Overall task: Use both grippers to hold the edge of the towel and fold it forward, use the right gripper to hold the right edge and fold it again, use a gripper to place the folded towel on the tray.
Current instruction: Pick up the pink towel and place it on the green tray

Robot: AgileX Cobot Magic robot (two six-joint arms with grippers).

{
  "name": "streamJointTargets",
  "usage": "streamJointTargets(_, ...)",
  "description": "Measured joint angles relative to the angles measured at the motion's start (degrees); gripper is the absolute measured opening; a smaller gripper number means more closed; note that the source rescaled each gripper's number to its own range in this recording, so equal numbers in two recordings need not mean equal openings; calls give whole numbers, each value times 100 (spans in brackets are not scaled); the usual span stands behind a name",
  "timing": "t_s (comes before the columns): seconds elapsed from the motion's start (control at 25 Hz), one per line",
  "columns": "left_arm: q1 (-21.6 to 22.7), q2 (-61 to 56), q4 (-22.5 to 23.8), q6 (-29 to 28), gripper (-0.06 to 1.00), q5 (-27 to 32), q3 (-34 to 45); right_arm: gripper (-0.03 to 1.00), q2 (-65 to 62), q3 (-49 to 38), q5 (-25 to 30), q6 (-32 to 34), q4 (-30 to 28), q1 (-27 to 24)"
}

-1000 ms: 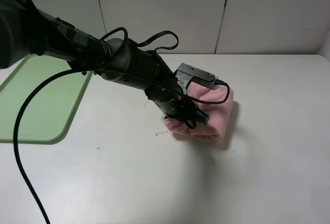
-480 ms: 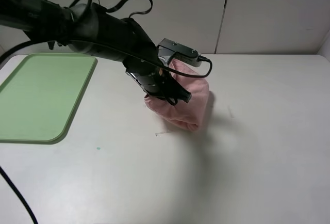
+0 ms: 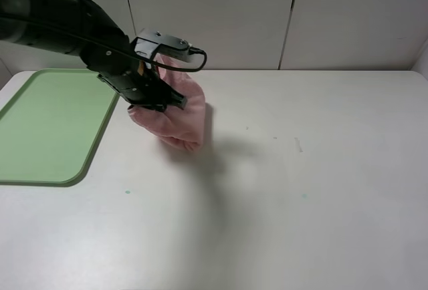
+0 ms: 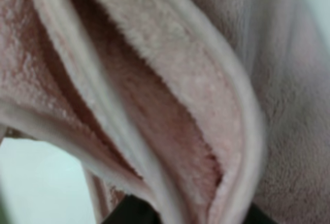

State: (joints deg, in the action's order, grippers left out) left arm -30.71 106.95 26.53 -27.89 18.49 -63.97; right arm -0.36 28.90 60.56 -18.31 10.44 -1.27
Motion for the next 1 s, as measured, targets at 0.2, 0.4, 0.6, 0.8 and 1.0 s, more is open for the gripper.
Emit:
streamJointTargets(0.2, 556, -413, 176, 0, 12, -17, 403, 100, 0, 0, 0, 0, 0, 0)
streamJointTargets(0.4, 1051, -638, 377, 6, 12, 36, 629, 100, 0, 0, 0, 0, 0, 0)
streamJointTargets(0.6, 1451, -759, 630, 6, 12, 64, 780, 100, 0, 0, 0, 0, 0, 0)
streamJointTargets(0.8, 1857, -785, 909, 6, 12, 115, 799, 100, 0, 0, 0, 2, 0, 0)
streamJointTargets(1.0, 2258, -796, 1107, 6, 12, 115, 805, 100, 0, 0, -2, 2, 0, 0)
